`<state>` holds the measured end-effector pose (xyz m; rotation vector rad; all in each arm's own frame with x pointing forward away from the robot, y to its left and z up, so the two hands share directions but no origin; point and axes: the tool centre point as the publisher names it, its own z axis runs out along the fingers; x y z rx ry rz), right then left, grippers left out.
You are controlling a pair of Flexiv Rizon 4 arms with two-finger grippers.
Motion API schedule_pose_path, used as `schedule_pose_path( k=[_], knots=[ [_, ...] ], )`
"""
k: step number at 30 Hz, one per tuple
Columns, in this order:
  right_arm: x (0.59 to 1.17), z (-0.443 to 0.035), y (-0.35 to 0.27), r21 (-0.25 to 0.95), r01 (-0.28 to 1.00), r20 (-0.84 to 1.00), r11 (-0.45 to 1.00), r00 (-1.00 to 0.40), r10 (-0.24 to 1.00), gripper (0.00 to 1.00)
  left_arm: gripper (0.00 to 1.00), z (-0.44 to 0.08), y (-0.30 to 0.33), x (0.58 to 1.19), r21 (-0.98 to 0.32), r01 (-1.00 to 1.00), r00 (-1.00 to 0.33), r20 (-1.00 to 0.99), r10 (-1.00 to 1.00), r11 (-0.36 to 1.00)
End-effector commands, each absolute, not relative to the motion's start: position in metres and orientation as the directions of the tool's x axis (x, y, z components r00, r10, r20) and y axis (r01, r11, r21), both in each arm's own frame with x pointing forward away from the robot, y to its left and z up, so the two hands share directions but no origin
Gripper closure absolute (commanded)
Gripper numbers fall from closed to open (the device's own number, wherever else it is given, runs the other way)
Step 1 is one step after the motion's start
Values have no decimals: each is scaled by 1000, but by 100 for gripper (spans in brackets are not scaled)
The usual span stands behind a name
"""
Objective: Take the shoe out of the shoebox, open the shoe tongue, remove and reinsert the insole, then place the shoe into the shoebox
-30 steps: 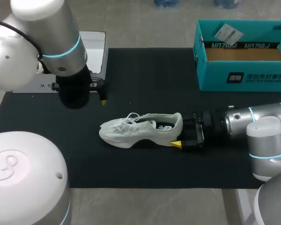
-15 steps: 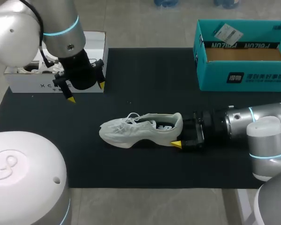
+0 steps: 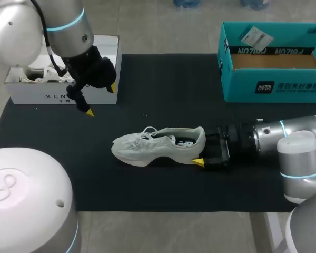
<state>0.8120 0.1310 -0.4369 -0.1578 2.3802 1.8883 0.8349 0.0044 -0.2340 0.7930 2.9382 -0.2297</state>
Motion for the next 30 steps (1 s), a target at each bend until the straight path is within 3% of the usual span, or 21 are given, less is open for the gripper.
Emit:
schedule_pose_path(
  k=[1, 7, 13, 23, 25, 30],
  knots=[
    [810, -445, 135, 963, -143, -143, 228, -990, -19, 100, 0, -239, 2, 838, -202, 256, -965, -111, 238, 945],
    [810, -445, 135, 963, -143, -143, 228, -990, -19, 100, 0, -254, -22, 833, -239, -111, -969, -187, -158, 965],
    [810, -445, 135, 963, -143, -143, 228, -990, -19, 100, 0, -248, -43, 829, -230, -463, -870, -66, -488, 856],
    [810, -445, 135, 963, -143, -143, 228, -990, -19, 100, 0, -251, -62, 832, -4, -630, -770, 134, -624, 777],
    [810, -445, 135, 963, -143, -143, 228, -990, -19, 100, 0, -244, -68, 823, -85, -603, -791, 192, -581, 793],
    [810, -445, 135, 963, -143, -143, 228, -990, -19, 100, 0, -244, -68, 823, -85, -603, -791, 192, -581, 793]
  ],
)
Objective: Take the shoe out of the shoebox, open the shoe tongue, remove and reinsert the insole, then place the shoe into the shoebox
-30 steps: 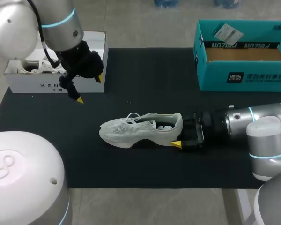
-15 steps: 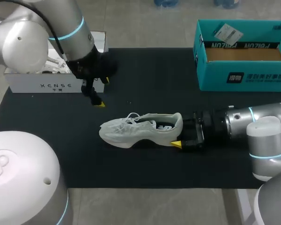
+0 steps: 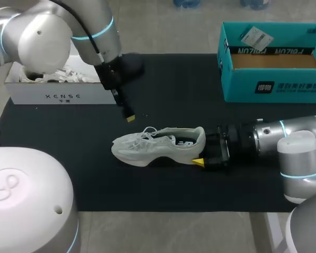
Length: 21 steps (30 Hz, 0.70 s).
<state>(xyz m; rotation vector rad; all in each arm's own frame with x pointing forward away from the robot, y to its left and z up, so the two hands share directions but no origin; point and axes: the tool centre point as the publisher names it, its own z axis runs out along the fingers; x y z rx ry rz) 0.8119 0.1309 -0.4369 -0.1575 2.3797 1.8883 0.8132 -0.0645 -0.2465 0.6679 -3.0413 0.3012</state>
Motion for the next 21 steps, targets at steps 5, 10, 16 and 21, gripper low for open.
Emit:
schedule_pose_path(
  k=[5, 10, 16, 21],
  knots=[
    [810, -445, 135, 963, -143, -143, 228, -990, -19, 100, 0, -244, -68, 823, -85, -603, -791, 192, -581, 793],
    [810, -445, 135, 963, -143, -143, 228, -990, -19, 100, 0, -244, -68, 823, -85, -603, -791, 192, -581, 793],
    [810, -445, 135, 963, -143, -143, 228, -990, -19, 100, 0, -259, -95, 808, 84, -776, -628, -21, -778, 625],
    [810, -445, 135, 963, -143, -143, 228, -990, -19, 100, 0, -260, -103, 801, 107, -888, -454, -51, -890, 447]
  ],
)
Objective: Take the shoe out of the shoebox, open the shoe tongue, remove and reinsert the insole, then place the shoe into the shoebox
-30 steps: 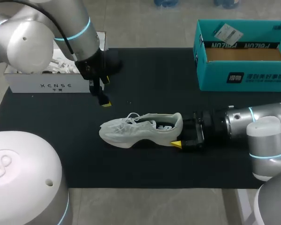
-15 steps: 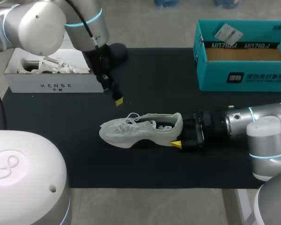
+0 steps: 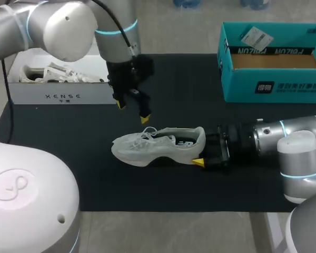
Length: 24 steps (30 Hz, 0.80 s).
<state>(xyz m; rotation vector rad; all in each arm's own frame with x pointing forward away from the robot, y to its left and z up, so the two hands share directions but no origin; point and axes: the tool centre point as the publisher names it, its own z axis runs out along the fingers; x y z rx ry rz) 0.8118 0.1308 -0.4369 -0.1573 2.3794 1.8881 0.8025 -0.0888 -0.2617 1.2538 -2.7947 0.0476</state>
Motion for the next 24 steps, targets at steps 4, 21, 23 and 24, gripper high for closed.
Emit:
schedule_pose_path(
  k=[4, 21, 23, 24],
  knots=[
    [810, -445, 135, 963, -143, -143, 228, -990, -19, 100, 0, -261, -107, 805, 74, -941, -334, -48, -941, 330],
    [810, -445, 135, 963, -143, -143, 228, -990, -19, 100, 0, -299, -158, 775, -54, -988, -142, -83, -986, 147],
    [810, -445, 135, 963, -143, -143, 228, -990, -19, 100, 0, -306, -166, 774, -67, -987, -141, -101, -985, 148],
    [810, -445, 135, 963, -143, -143, 228, -990, -19, 100, 0, -310, -169, 775, -63, -986, -145, -101, -984, 151]
  ],
)
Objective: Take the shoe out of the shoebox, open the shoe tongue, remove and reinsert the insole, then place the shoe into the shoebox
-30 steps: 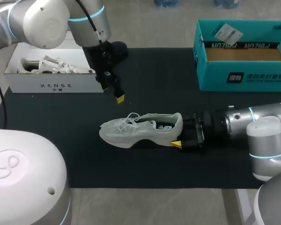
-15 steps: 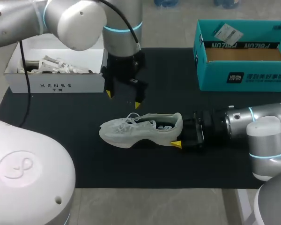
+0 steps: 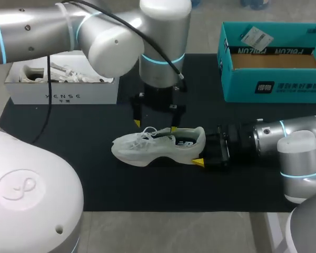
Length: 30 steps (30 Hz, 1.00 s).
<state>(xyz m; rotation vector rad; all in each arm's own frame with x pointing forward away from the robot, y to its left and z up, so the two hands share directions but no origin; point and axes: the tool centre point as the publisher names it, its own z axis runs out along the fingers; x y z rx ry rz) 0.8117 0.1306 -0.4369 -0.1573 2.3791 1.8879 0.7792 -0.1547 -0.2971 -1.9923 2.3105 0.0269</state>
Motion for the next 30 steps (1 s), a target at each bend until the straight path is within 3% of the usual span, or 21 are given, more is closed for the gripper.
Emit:
schedule_pose_path(
  k=[1, 30],
  knots=[
    [810, -445, 135, 963, -143, -143, 228, -990, -19, 100, 0, -315, -172, 776, -46, -985, -159, -105, -982, 165],
    [810, -445, 135, 963, -143, -143, 228, -990, -19, 100, 0, -361, -194, 785, -172, -985, 36, -266, -963, 11]
  ],
)
